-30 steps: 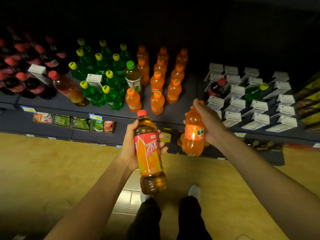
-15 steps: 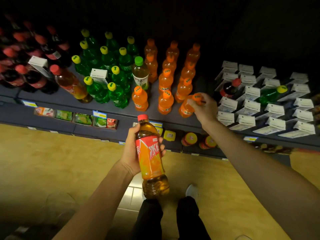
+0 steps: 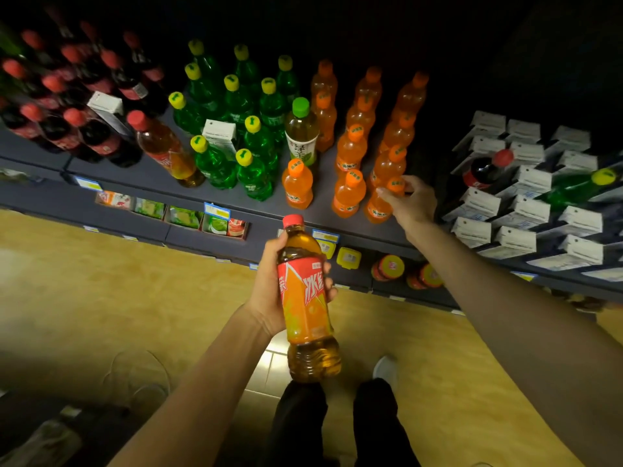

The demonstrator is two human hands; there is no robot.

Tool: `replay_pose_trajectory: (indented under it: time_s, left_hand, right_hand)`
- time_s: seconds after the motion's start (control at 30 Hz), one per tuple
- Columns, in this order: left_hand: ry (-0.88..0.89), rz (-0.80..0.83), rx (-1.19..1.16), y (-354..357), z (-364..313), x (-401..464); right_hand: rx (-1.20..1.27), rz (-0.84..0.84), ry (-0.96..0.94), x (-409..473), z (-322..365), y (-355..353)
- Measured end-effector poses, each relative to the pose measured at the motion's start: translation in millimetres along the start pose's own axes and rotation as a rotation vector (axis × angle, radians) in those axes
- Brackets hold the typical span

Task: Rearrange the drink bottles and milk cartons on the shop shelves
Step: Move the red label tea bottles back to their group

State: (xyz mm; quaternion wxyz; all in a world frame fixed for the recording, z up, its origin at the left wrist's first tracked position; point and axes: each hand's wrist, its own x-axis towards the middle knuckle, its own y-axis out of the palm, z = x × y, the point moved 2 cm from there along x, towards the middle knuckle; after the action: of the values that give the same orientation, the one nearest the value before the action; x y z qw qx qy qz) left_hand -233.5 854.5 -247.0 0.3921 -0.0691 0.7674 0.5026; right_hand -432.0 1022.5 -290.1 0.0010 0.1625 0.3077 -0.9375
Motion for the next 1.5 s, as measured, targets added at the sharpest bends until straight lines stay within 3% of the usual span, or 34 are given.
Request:
replay_pose_trajectory:
  time_s: [0.23,0.37,0.5,0.67,0.87,1.17,1.5]
  left_hand:
    - [0.042,-0.04,0.021,6,5,-7]
    - [0.144,-0.069,0.034,24,12,-16]
    - [0.324,-0.157,0.113,58,23,-27]
    - [0.451,-0.225,0.241,101,44,-39]
    - [0.591,-0.426,0.369,112,59,-64]
    - [0.734,-0.512,0.135,51,13,-139]
    - [0.867,-0.581,-0.009,-84,-103,-259]
  right_hand:
    - [-0.023,-0.053,-0.03,-18,-4,-13]
    - [0.072,-0.124,-0.199,-64,1,-31]
    - [0.243,0.176,-0.3,-127,23,-41]
    - [0.267,0.706,-0.152,-182,50,-65]
    - [0.158,0.751,-0.249,-197,54,-73]
    - [0.263,0.901,-0.232,-229,108,-20]
    - [0.291,0.945,-0.215,-296,220,141]
